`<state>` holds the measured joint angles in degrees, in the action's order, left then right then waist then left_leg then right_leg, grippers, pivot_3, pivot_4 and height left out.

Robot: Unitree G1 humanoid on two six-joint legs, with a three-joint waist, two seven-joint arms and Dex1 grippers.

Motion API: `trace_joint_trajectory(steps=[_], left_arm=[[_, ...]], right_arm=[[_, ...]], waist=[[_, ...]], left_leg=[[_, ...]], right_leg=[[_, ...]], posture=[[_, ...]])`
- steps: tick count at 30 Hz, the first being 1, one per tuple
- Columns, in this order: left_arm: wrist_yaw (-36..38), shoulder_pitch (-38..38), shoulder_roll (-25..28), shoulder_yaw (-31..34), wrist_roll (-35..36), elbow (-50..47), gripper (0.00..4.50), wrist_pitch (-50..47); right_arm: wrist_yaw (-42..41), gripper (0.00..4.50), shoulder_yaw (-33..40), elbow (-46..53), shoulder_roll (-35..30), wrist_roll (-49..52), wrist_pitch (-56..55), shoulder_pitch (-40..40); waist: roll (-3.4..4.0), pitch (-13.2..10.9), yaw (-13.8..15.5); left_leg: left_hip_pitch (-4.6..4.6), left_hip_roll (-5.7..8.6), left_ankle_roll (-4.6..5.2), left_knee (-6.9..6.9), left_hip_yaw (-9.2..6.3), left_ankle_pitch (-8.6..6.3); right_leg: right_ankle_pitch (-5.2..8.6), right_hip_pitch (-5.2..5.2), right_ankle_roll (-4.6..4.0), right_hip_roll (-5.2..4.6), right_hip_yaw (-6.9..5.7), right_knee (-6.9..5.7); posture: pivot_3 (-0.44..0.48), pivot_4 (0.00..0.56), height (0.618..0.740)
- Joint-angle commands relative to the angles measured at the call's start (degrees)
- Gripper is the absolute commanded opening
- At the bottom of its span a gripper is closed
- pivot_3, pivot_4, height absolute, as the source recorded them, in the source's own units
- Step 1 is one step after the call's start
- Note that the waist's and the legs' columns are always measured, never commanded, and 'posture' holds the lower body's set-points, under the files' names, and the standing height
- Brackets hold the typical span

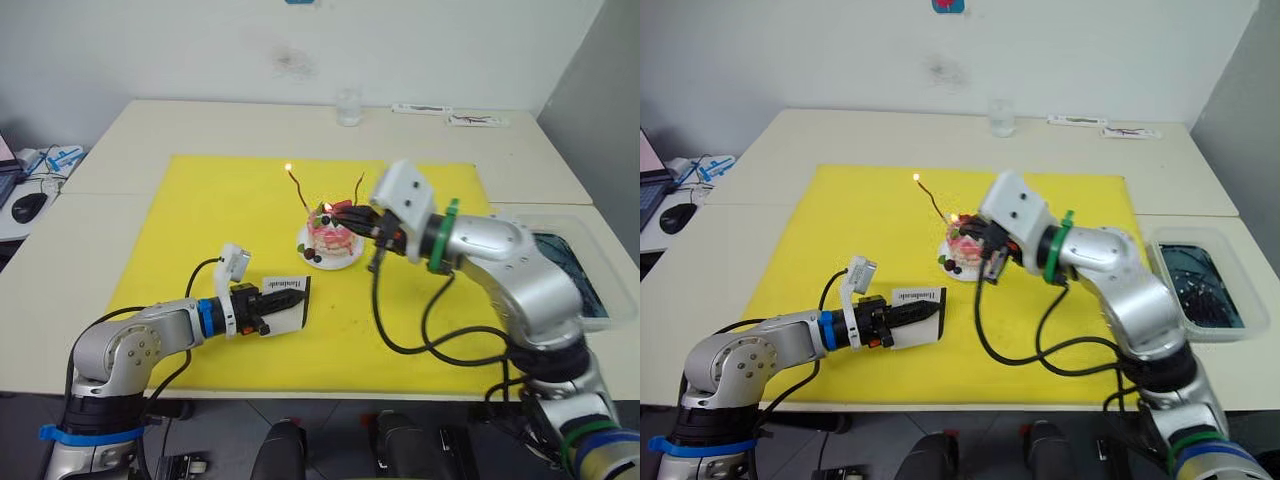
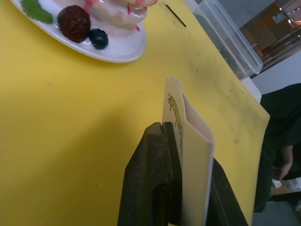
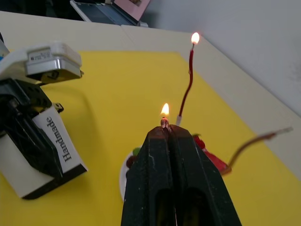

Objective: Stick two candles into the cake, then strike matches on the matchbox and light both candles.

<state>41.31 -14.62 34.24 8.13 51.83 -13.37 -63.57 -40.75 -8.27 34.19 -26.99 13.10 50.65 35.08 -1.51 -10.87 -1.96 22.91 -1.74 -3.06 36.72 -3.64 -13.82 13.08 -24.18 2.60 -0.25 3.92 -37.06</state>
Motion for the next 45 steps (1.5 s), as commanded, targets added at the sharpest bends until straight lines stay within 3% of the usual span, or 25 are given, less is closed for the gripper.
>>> trace_joint_trajectory(steps=[1,10,16,20,25,33,39,45], left_arm=[[2.58,0.25,0.14,-2.5,2.08,-2.88,0.0,-1.43],[2.81,0.02,-2.16,-6.23,1.45,-4.32,0.0,-0.52],[2.05,-0.21,-4.11,-7.48,1.28,-4.72,0.0,-0.07],[1.75,-0.23,-4.82,-7.69,1.23,-4.75,0.0,0.14],[1.36,-0.08,-5.26,-7.66,0.9,-4.72,0.0,0.63],[0.77,0.54,-5.53,-7.27,0.56,-4.93,0.0,0.97],[0.5,0.11,-5.84,-7.33,0.15,-4.56,0.0,1.23],[0.73,-0.76,-5.74,-7.17,0.11,-3.99,0.0,1.26]], right_arm=[[0.77,0.02,10.7,6.49,-5.63,2.37,4.32,-3.9],[2.95,0.02,30.81,0.79,-17.56,-0.75,-0.34,-21.59],[8.08,0.02,37.0,-9.76,-18.53,-4.81,-5.81,-28.32],[11.37,0.02,37.39,-14.81,-18.83,-6.9,-6.09,-29.62],[14.36,1.37,36.82,-18.4,-19.34,-8.42,-6.14,-28.51],[16.01,4.36,37.41,-18.01,-19.42,-8.27,-9.17,-27.39],[10.5,4.47,37.17,-10.08,-18.92,-1.8,-13.62,-25.94],[9.02,4.47,30.05,-5.53,-13.61,3.33,-15.11,-24.43]], waist=[[0.0,0.0,0.16],[0.0,0.0,0.25],[0.0,0.0,0.21],[0.01,0.01,0.15],[0.04,0.03,0.14],[0.05,0.03,0.15],[0.12,0.06,0.11],[0.12,0.06,0.11]], left_leg=[[0.0,0.01,0.0,0.0,0.01,0.0],[-0.01,0.04,0.01,0.02,0.15,0.0],[-0.02,0.05,0.01,0.18,0.26,0.0],[-0.03,0.06,0.01,0.2,0.27,0.0],[-0.04,0.06,0.01,0.18,0.28,0.0],[-0.04,0.06,0.01,0.19,0.29,0.0],[-0.06,0.06,0.01,0.19,0.27,0.0],[-0.05,0.06,0.01,0.22,0.25,0.0]], right_leg=[[0.0,0.0,0.0,-0.01,0.01,0.01],[0.04,0.02,-0.05,-0.05,0.09,0.07],[-0.01,0.05,0.03,-0.06,0.19,0.06],[-0.01,0.06,0.04,-0.06,0.21,0.06],[-0.02,0.06,0.04,-0.05,0.23,0.04],[-0.02,0.08,0.06,-0.05,0.24,0.04],[-0.03,0.08,0.07,-0.04,0.23,0.02],[-0.05,0.12,0.1,-0.03,0.23,0.06]], posture=[[0.0,0.15,0.74],[0.0,0.15,0.74],[0.0,0.15,0.74],[0.0,0.15,0.74],[0.0,0.15,0.74],[0.0,0.15,0.74],[0.0,0.15,0.74],[0.0,0.15,0.74]])
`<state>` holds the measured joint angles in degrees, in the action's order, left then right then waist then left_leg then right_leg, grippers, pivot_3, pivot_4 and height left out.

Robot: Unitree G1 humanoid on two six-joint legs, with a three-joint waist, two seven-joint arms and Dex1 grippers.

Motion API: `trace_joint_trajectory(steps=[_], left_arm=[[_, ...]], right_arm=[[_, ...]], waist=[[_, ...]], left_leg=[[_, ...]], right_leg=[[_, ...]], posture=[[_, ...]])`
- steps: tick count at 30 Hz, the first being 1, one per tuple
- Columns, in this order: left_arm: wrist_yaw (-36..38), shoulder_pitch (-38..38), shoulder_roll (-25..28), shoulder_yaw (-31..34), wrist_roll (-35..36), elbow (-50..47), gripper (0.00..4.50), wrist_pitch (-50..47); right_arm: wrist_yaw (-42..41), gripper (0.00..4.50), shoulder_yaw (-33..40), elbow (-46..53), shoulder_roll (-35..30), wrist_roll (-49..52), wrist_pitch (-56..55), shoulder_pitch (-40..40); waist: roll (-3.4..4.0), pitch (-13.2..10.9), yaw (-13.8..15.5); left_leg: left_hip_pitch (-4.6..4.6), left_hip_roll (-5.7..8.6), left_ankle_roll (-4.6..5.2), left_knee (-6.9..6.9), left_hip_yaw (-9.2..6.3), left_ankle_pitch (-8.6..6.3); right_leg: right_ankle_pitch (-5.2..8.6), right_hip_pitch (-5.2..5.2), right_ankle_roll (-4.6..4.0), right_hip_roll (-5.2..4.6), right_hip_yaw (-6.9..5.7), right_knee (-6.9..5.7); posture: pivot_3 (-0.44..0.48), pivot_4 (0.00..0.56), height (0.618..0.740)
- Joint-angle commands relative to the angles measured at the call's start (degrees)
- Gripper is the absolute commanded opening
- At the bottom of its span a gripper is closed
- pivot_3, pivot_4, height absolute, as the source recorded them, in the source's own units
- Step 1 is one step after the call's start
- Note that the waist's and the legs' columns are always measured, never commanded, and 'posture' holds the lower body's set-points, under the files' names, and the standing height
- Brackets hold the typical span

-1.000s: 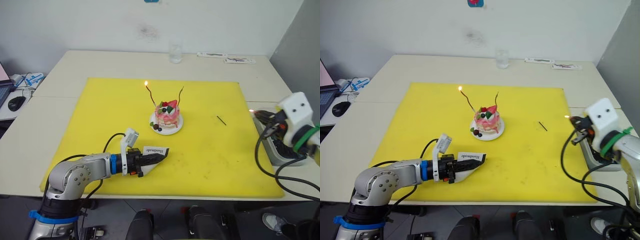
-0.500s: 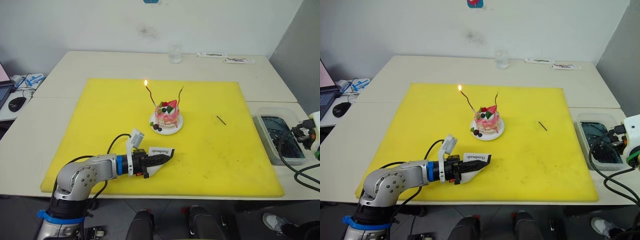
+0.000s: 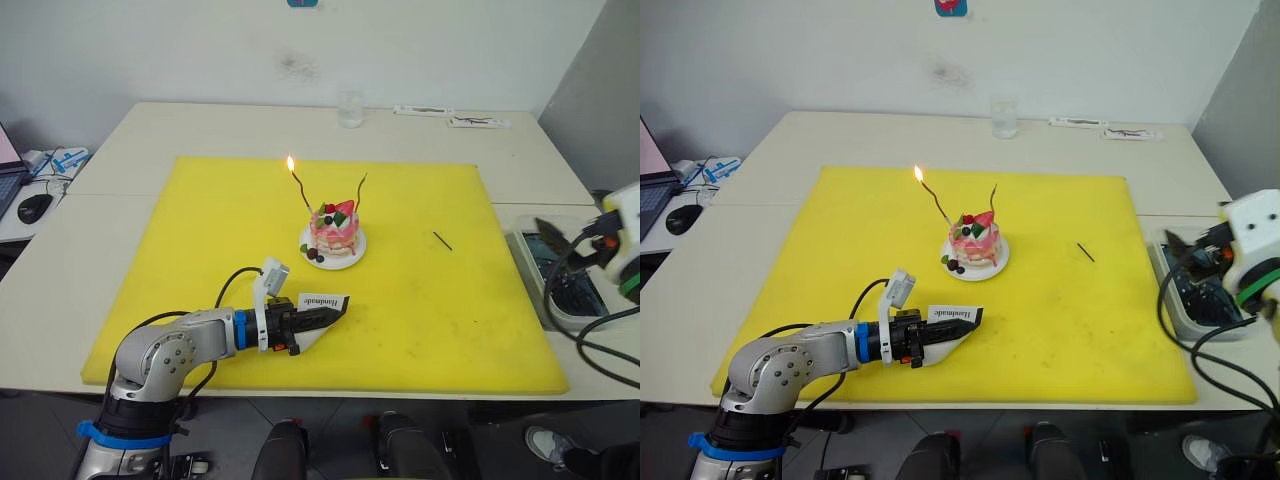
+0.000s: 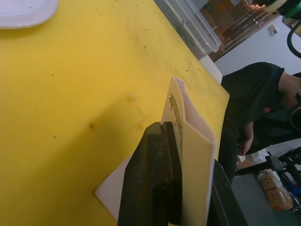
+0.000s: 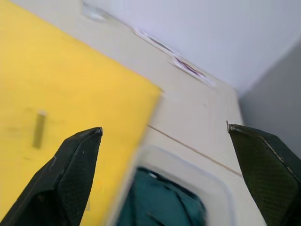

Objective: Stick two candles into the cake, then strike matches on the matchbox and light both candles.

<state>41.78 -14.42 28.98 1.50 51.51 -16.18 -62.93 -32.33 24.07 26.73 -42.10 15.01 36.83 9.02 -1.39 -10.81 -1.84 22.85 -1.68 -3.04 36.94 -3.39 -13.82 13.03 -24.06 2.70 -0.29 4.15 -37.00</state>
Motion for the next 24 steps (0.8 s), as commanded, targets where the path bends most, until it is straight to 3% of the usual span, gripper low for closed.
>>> trace_joint_trajectory(steps=[1,9,18,24], left_arm=[[0.18,-1.13,-0.55,-0.48,0.51,-1.16,0.0,0.54],[-1.1,-2.43,-1.64,1.06,2.02,-1.26,0.0,-0.77],[-2.07,-2.09,-1.55,2.05,2.64,-2.19,0.0,-1.39],[-2.49,-2.16,-1.1,2.35,3.05,-2.27,0.0,-1.59]], right_arm=[[1.07,4.47,-3.81,1.52,2.39,1.29,-1.27,2.23],[3.29,4.47,-16.58,-17.68,12.45,-2.92,-9.28,11.02],[6.58,4.47,-20.77,-33.59,16.69,-7.51,-13.69,18.95],[9.06,4.47,-21.05,-37.31,18.3,-9.23,-14.13,20.26]], waist=[[0.0,0.0,0.03],[0.01,0.0,0.02],[0.01,0.0,-0.04],[0.01,0.0,-0.05]], left_leg=[[0.0,0.0,0.0,0.01,0.0,0.0],[-0.02,0.0,0.01,0.02,0.01,0.01],[0.02,-0.01,0.01,-0.08,-0.02,0.01],[0.02,-0.01,0.01,-0.04,-0.02,0.01]], right_leg=[[-0.01,0.0,0.01,0.0,0.01,-0.01],[-0.04,-0.01,0.02,0.0,0.01,-0.06],[-0.11,-0.05,0.15,0.02,-0.02,-0.06],[-0.11,-0.04,0.15,0.02,-0.01,-0.07]], posture=[[0.0,0.15,0.74],[0.0,0.15,0.74],[0.0,0.15,0.74],[0.0,0.15,0.74]])
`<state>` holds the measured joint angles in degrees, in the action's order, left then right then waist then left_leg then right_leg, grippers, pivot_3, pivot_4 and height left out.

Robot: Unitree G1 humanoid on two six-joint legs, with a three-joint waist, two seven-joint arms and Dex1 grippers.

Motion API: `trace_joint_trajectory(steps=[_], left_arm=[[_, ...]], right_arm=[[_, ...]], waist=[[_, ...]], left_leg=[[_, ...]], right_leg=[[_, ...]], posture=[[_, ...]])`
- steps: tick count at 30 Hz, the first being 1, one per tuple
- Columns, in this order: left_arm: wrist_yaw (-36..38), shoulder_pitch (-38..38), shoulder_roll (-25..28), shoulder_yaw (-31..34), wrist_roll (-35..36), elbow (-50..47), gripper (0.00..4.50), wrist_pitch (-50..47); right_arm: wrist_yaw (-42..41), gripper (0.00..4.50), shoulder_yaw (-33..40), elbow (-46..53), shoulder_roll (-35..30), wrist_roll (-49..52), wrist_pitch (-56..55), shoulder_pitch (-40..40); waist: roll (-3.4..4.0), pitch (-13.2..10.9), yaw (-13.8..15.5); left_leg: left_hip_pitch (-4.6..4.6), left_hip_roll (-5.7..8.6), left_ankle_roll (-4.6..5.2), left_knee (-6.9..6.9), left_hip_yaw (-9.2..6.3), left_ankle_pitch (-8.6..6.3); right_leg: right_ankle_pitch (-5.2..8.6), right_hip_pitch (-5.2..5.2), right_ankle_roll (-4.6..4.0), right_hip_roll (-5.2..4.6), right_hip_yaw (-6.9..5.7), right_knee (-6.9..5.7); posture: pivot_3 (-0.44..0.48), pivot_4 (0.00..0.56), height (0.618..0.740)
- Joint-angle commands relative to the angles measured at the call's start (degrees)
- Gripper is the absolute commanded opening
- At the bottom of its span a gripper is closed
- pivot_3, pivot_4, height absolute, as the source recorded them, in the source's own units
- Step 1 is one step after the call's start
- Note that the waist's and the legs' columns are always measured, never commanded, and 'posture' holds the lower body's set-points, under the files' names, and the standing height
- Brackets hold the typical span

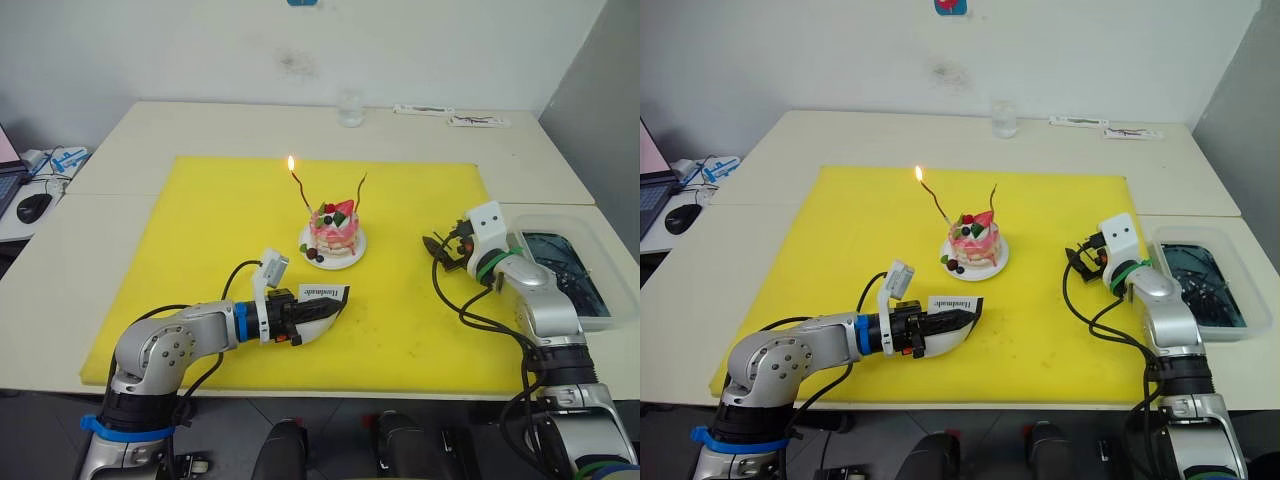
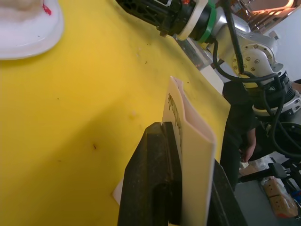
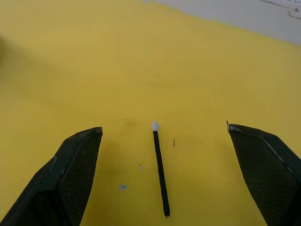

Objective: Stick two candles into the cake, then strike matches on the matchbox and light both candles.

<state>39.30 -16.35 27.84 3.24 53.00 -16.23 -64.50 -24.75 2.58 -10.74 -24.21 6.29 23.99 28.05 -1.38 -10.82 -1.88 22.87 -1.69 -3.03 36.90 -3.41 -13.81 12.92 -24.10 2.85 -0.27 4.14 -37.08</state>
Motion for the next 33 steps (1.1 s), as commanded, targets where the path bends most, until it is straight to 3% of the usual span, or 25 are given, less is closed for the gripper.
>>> trace_joint_trajectory(steps=[1,5,12,16,22,29,33], left_arm=[[-0.05,-0.26,0.08,0.64,1.54,-2.21,0.0,-0.03],[-0.13,-0.32,0.24,0.73,1.49,-2.2,0.0,-0.03],[-0.27,-0.31,0.25,0.8,1.51,-2.3,0.0,0.05],[-0.44,-0.12,0.2,0.78,1.45,-2.4,0.0,0.23],[-0.45,0.04,0.43,0.91,1.41,-2.56,0.0,0.28],[-0.47,0.16,0.9,1.45,1.92,-2.67,0.0,-0.01],[-0.51,0.03,1.09,1.42,2.23,-2.44,0.0,-0.21]], right_arm=[[1.85,4.47,0.45,-0.24,0.55,-0.82,-1.39,1.23],[2.61,3.65,0.42,-0.14,1.26,-0.84,0.64,0.99],[4.01,1.18,0.48,2.19,1.67,-0.82,6.3,0.65],[3.79,0.03,0.39,5.27,1.92,-0.18,9.04,-0.38],[2.54,0.03,0.84,13.56,1.52,1.97,13.66,-2.3],[-1.22,0.03,2.05,39.73,-2.82,9.32,27.33,-13.74],[0.38,0.03,2.09,47.49,-2.66,10.58,30.0,-19.57]], waist=[[0.0,0.0,-0.02],[0.0,0.0,-0.04],[0.0,0.0,0.04],[0.01,0.0,0.04],[0.01,0.0,0.02],[0.02,0.0,0.08],[0.02,0.0,-0.03]], left_leg=[[-0.01,0.0,0.0,-0.01,0.0,0.0],[-0.01,0.0,0.0,-0.01,-0.01,0.0],[-0.02,0.0,0.0,0.04,-0.02,0.0],[-0.02,0.0,0.0,0.04,-0.02,0.0],[0.0,0.0,0.0,-0.02,-0.04,0.0],[0.02,-0.01,0.0,-0.04,-0.09,0.0],[0.0,-0.02,0.0,-0.04,-0.07,0.0]], right_leg=[[-0.01,0.0,0.02,0.0,0.0,-0.01],[-0.03,0.0,0.06,0.01,0.0,-0.02],[-0.02,0.03,0.03,0.0,0.0,-0.02],[-0.03,0.04,0.04,0.0,0.0,-0.01],[-0.03,0.01,0.06,0.01,-0.02,-0.02],[-0.01,-0.02,0.04,0.01,-0.05,-0.01],[0.13,-0.02,-0.19,0.02,-0.04,-0.01]], posture=[[0.0,0.15,0.74],[0.0,0.15,0.74],[0.0,0.15,0.74],[0.0,0.15,0.74],[0.0,0.15,0.74],[0.0,0.15,0.74],[0.0,0.15,0.74]])
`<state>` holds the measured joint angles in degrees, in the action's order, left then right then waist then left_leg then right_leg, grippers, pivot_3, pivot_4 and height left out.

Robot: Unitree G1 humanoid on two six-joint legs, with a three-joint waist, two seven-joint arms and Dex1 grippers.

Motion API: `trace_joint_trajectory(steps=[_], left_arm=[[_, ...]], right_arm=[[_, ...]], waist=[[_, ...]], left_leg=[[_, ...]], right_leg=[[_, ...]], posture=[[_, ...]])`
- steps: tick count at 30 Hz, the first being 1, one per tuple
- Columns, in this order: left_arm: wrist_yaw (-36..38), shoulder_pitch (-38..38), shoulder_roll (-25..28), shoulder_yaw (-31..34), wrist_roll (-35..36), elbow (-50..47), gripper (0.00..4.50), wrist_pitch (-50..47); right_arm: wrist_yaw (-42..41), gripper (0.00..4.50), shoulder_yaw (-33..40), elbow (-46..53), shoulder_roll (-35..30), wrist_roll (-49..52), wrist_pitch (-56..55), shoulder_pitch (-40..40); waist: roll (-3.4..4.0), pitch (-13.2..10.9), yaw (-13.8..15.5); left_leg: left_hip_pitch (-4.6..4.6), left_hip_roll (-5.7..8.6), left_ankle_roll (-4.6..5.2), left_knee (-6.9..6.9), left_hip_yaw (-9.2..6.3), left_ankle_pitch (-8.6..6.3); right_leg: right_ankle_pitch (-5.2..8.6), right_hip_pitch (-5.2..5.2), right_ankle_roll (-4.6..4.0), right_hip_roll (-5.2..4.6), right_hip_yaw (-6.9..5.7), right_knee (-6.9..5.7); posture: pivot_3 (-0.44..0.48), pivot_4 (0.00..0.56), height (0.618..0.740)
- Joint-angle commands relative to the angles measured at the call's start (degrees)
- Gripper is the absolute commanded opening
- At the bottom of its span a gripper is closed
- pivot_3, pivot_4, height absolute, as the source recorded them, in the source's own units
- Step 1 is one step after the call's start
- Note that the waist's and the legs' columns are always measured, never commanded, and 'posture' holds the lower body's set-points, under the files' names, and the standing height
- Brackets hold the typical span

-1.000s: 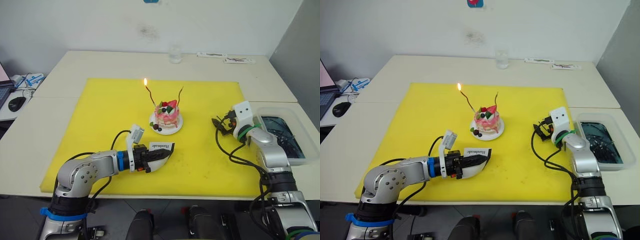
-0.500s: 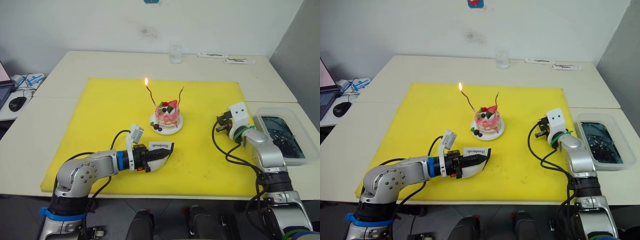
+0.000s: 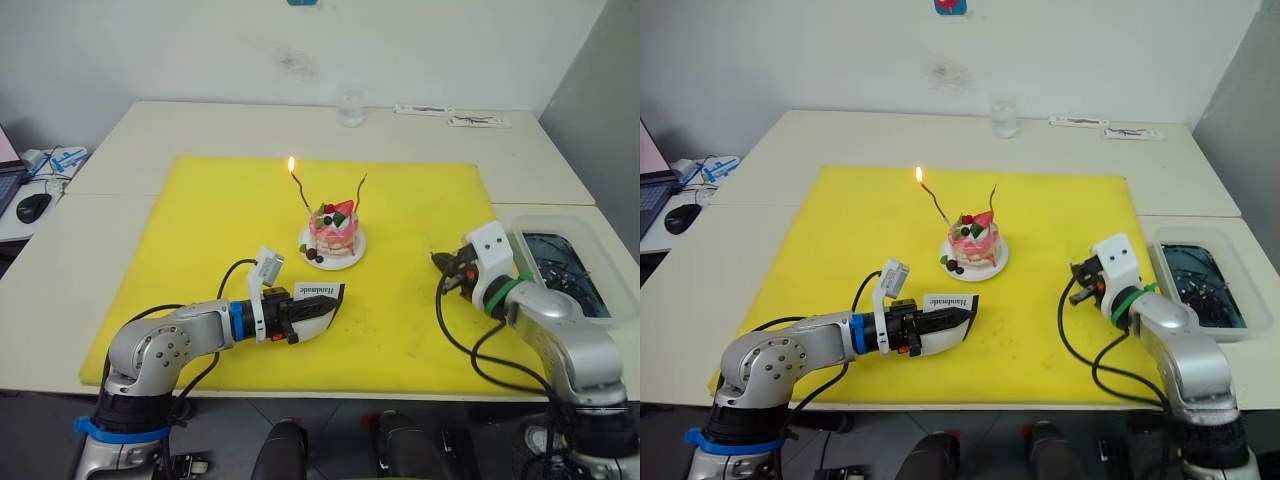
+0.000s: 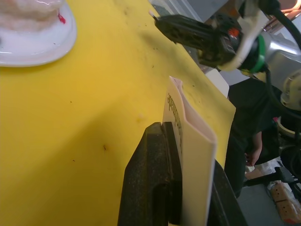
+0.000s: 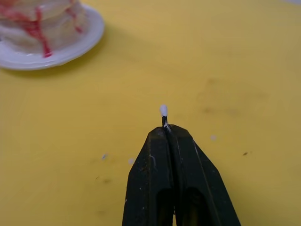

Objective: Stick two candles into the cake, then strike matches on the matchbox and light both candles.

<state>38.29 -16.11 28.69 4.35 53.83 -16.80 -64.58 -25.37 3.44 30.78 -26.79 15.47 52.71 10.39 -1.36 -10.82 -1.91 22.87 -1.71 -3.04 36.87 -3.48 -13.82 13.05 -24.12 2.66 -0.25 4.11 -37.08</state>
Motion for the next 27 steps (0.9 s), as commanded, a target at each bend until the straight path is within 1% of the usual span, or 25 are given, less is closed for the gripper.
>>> trace_joint_trajectory(steps=[1,7,9,12,16,17,23,27], left_arm=[[0.56,-0.29,0.31,0.2,1.42,-1.77,0.0,-0.18],[0.94,-0.82,0.44,-0.49,1.14,-1.26,0.0,-0.23],[1.0,-1.24,0.44,-0.73,0.99,-1.02,0.0,-0.2],[1.1,-1.44,0.62,-0.86,0.89,-0.88,0.0,-0.18],[1.05,-1.18,0.93,-0.69,1.18,-1.22,0.0,-0.4],[1.02,-1.11,0.98,-0.62,1.28,-1.29,0.0,-0.48],[0.89,-0.89,1.16,-0.25,1.52,-1.52,0.0,-0.77],[0.84,-1.1,1.03,-0.23,1.52,-1.45,0.0,-1.03]], right_arm=[[1.46,0.03,0.9,6.63,0.19,1.25,1.05,-3.12],[3.12,0.03,-0.52,5.03,1.3,-0.09,-3.08,-5.83],[3.35,0.03,-0.45,3.01,1.79,-0.49,-5.4,-6.69],[2.91,0.66,-0.96,0.59,1.63,-1.47,-8.76,-8.31],[2.67,2.15,-1.75,-0.89,1.34,-2.56,-12.72,-10.02],[2.47,2.44,-1.83,-1.07,1.42,-2.53,-13.39,-10.5],[2.17,2.44,-1.54,-1.38,2.84,-2.11,-17.59,-12.28],[3.07,2.44,-1.76,-2.72,4.54,-2.77,-20.93,-11.64]], waist=[[0.0,0.0,-0.01],[0.0,0.0,-0.11],[0.0,0.0,-0.11],[0.0,0.0,-0.11],[0.0,0.0,-0.07],[0.0,0.0,-0.08],[0.0,0.0,-0.09],[0.0,0.0,-0.1]], left_leg=[[-0.02,0.0,0.0,0.02,0.0,0.0],[-0.06,0.0,0.0,0.09,0.02,0.01],[-0.05,0.0,0.01,0.08,0.01,0.01],[-0.03,0.0,0.0,0.06,0.01,0.01],[0.01,0.0,0.0,0.01,0.03,0.0],[0.0,0.0,0.0,0.0,0.03,0.0],[-0.03,0.0,0.0,0.03,0.01,0.0],[-0.04,0.0,0.0,0.05,0.01,0.0]], right_leg=[[0.0,0.01,0.0,0.0,0.0,-0.01],[-0.02,0.01,0.04,0.0,0.02,0.0],[-0.02,0.02,0.04,0.01,0.01,-0.01],[-0.01,0.02,0.02,0.01,0.01,0.01],[0.0,-0.01,0.0,0.0,0.02,0.02],[0.01,-0.01,-0.02,0.0,0.02,0.02],[0.01,0.0,-0.02,0.01,0.02,0.0],[0.0,0.0,0.0,0.01,0.02,-0.02]], posture=[[0.0,0.15,0.74],[0.0,0.15,0.74],[0.0,0.15,0.74],[0.0,0.15,0.74],[0.0,0.15,0.74],[0.0,0.15,0.74],[0.0,0.15,0.74],[0.0,0.15,0.74]])
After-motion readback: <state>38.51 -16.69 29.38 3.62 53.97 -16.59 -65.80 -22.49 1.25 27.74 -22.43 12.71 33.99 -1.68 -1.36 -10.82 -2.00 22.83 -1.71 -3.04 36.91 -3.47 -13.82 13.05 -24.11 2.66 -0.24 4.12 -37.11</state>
